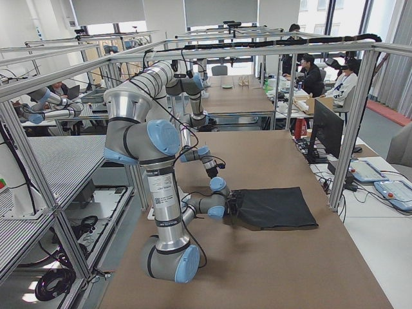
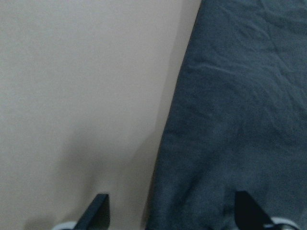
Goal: Fold clothes
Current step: 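Grasp the other near corner with the left gripper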
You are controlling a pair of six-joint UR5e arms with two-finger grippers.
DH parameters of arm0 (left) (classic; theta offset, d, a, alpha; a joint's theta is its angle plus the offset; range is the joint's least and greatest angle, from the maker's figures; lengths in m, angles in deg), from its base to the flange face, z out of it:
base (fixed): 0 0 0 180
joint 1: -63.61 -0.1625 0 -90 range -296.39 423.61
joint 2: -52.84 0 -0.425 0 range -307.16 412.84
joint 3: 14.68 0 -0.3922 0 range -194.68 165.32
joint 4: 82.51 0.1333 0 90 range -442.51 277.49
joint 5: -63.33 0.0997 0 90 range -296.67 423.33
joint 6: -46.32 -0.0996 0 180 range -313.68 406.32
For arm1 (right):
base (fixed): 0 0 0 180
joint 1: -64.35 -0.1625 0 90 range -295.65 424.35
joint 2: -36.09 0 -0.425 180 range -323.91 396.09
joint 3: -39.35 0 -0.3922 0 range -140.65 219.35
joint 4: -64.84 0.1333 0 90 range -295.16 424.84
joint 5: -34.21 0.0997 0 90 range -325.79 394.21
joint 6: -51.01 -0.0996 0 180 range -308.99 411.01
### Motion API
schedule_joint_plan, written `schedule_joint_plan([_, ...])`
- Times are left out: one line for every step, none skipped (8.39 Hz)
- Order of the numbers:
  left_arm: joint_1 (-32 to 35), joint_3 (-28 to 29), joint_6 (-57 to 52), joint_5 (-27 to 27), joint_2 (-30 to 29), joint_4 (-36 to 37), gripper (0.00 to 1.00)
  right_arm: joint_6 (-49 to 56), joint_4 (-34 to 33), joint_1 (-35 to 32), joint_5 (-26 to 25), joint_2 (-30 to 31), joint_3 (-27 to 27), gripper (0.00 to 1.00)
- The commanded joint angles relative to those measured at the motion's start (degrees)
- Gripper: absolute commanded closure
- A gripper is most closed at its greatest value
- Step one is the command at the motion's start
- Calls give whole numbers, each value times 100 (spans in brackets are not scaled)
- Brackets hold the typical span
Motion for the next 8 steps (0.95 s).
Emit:
schedule_joint_plan([3,-173,0,13,24,-7,40,0,2,-3,-18,104,99,100])
schedule_joint_plan([-5,-209,0,13,7,-7,53,0,2,6,-18,113,99,100])
schedule_joint_plan([-5,-209,0,13,-19,-7,77,0,2,6,-18,113,108,100])
schedule_joint_plan([-5,-209,0,13,-28,-7,97,0,2,6,-18,113,108,100])
schedule_joint_plan([-23,-192,0,4,-37,2,100,0,2,15,-18,113,99,100])
schedule_joint_plan([-14,-183,0,13,-37,2,95,0,2,15,-18,113,91,100])
schedule_joint_plan([-5,-174,-18,13,-2,2,44,0,2,15,-18,122,82,100])
schedule_joint_plan([21,-183,-53,-4,7,2,26,0,2,15,-9,122,82,100])
